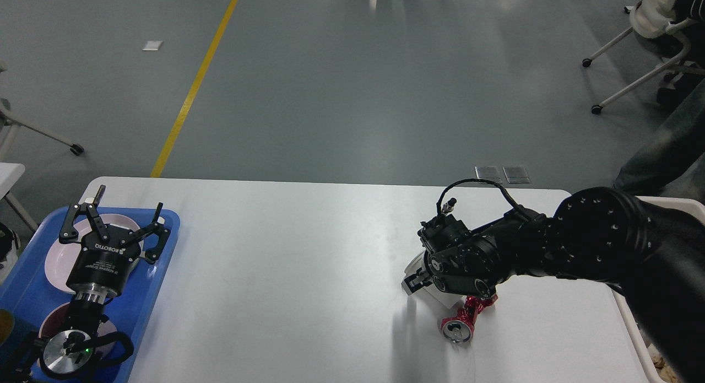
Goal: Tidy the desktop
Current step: 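Close the right gripper on the white paper cup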
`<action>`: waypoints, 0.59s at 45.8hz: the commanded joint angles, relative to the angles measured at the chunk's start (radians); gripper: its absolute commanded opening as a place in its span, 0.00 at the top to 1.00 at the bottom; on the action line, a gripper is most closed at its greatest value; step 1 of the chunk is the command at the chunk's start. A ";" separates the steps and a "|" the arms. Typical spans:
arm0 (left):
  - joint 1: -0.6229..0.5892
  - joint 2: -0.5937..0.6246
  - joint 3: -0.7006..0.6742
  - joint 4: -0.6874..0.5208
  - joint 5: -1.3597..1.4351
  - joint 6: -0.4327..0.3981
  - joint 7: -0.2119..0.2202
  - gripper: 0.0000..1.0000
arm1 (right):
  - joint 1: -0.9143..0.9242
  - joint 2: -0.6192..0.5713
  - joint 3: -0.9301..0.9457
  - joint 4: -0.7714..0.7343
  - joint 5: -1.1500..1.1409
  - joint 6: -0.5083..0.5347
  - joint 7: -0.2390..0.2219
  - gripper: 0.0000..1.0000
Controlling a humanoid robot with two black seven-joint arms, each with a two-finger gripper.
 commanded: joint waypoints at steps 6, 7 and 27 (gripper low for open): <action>0.000 0.000 0.000 0.000 0.000 0.000 0.000 0.03 | -0.036 0.006 -0.025 -0.010 0.002 -0.053 -0.002 0.06; 0.000 0.000 0.000 0.000 0.000 0.000 0.000 0.03 | -0.036 0.006 -0.025 -0.010 0.003 -0.053 -0.002 0.06; 0.000 0.000 0.000 0.000 0.000 0.000 0.000 0.03 | -0.048 0.015 -0.015 -0.010 0.032 -0.107 -0.006 0.26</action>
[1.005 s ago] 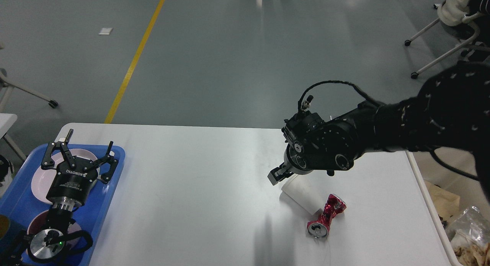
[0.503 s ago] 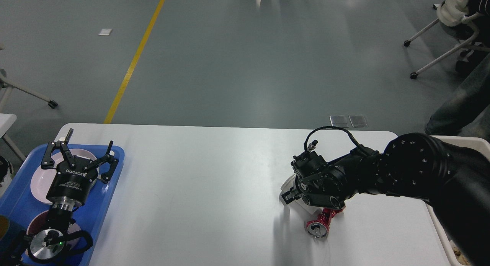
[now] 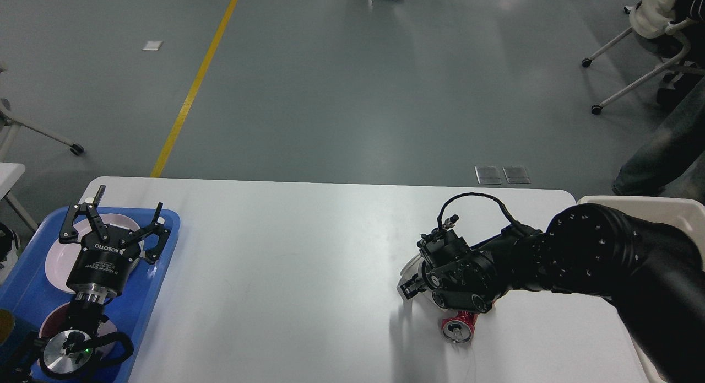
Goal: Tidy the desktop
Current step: 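Close the right gripper on the white paper cup, then lift the paper cup and carry it into the white bin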
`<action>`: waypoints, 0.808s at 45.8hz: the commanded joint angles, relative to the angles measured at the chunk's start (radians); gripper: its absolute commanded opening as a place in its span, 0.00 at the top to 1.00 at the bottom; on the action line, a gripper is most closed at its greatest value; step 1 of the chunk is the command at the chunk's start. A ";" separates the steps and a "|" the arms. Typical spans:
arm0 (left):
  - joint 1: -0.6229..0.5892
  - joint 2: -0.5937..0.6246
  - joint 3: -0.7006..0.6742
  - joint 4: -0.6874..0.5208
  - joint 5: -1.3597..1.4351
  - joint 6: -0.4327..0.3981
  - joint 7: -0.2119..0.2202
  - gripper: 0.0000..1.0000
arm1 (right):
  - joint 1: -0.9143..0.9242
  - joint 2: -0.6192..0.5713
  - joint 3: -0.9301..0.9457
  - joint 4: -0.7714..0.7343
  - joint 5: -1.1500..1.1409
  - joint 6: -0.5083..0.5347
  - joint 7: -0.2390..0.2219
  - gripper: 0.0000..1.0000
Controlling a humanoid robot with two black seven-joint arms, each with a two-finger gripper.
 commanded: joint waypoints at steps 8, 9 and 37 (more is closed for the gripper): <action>0.000 0.000 0.000 0.000 0.000 0.000 0.000 0.03 | 0.000 -0.002 0.000 0.003 0.092 0.001 -0.005 0.51; 0.000 0.001 0.000 0.000 0.000 0.000 0.000 0.03 | 0.000 -0.002 0.002 0.003 0.102 0.002 -0.005 0.55; 0.000 0.000 0.000 0.000 0.000 0.000 0.000 0.03 | 0.160 -0.068 0.002 0.081 0.552 0.061 -0.010 1.00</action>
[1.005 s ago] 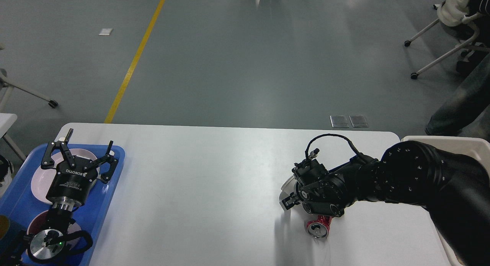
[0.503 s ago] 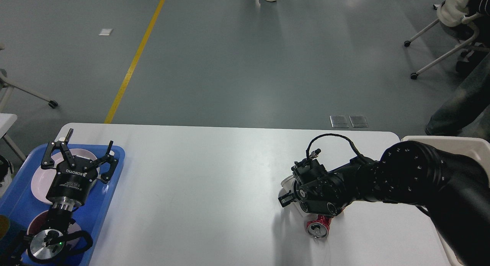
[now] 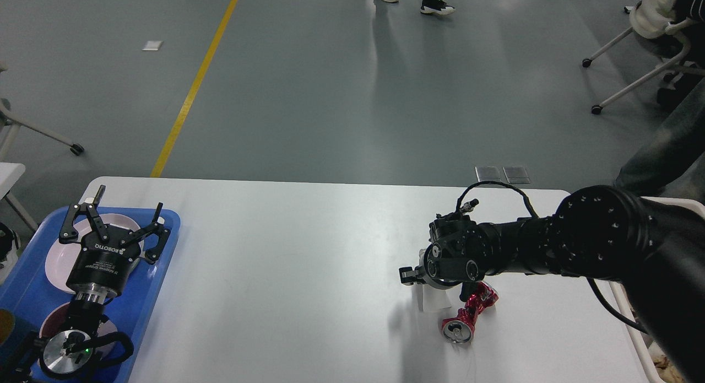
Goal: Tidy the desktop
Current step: 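Lift the paper cup and carry it into the white bin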
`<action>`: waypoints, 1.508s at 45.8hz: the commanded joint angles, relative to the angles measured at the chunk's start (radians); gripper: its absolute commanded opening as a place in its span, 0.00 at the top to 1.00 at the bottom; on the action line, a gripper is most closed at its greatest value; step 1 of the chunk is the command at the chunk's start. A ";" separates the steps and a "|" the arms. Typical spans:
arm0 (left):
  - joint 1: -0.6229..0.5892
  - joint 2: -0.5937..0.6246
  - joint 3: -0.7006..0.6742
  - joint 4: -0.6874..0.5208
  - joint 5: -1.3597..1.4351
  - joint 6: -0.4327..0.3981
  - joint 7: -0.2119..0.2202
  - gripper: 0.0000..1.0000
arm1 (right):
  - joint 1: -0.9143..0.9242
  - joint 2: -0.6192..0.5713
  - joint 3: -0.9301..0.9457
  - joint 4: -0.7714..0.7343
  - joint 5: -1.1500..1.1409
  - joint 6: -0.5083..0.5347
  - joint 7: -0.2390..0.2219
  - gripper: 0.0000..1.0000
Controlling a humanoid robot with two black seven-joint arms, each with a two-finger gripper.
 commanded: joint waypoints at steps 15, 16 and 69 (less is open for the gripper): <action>0.000 0.000 0.000 0.000 0.000 0.000 0.000 0.03 | 0.551 -0.211 -0.133 0.277 0.366 0.386 0.000 1.00; 0.000 0.001 0.000 0.000 0.000 0.000 0.000 0.03 | 0.585 -0.214 -0.153 0.286 0.386 0.420 0.000 1.00; 0.000 0.001 0.000 0.000 0.000 0.003 0.000 0.03 | 0.408 -0.709 -0.663 0.265 0.443 0.120 0.253 1.00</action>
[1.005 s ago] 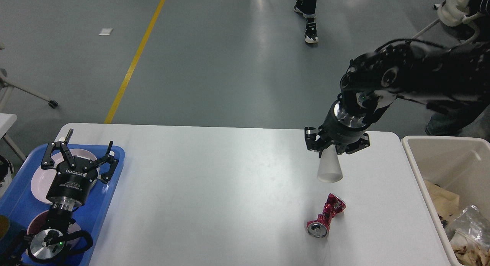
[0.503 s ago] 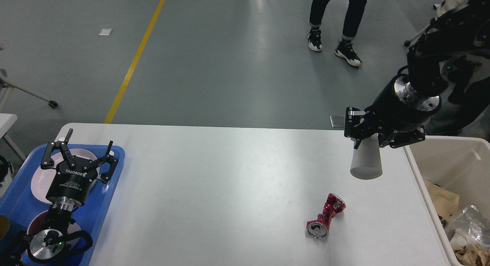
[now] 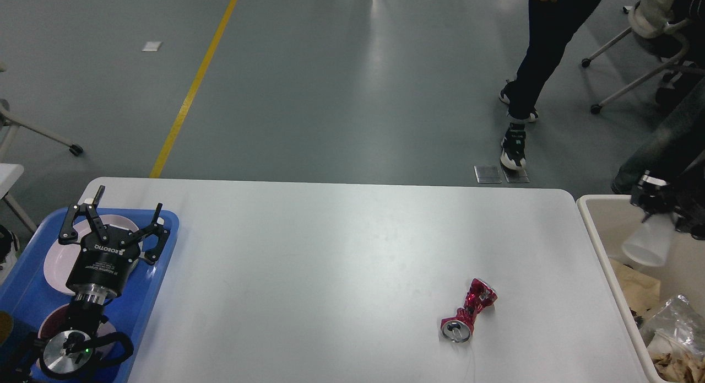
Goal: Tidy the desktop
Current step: 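Lift the paper cup and carry it into the white bin, then release the cup in the bin and hold the right gripper there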
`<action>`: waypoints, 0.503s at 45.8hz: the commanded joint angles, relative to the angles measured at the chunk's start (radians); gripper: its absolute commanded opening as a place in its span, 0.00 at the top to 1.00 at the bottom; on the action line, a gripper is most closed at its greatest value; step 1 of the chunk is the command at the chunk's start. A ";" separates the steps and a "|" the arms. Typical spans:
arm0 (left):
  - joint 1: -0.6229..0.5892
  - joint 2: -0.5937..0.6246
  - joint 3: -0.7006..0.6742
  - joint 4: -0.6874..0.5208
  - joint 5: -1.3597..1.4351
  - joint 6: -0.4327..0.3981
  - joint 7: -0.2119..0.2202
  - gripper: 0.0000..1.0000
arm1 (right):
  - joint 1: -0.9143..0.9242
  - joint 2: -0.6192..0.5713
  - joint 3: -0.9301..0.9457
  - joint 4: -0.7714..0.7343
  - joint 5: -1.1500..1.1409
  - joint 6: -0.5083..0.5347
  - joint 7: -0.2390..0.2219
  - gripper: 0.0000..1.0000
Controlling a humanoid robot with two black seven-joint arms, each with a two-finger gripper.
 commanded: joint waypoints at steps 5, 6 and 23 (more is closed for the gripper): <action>-0.001 -0.001 0.000 0.000 0.000 0.000 0.000 0.03 | -0.466 -0.089 0.158 -0.410 0.002 -0.024 0.000 1.00; -0.001 0.001 0.000 0.000 0.000 0.000 0.000 0.03 | -0.518 -0.094 0.192 -0.459 0.002 -0.030 0.000 1.00; -0.001 -0.001 0.000 0.000 0.000 0.002 0.000 0.03 | -1.330 0.062 0.579 -1.211 0.004 -0.174 0.001 1.00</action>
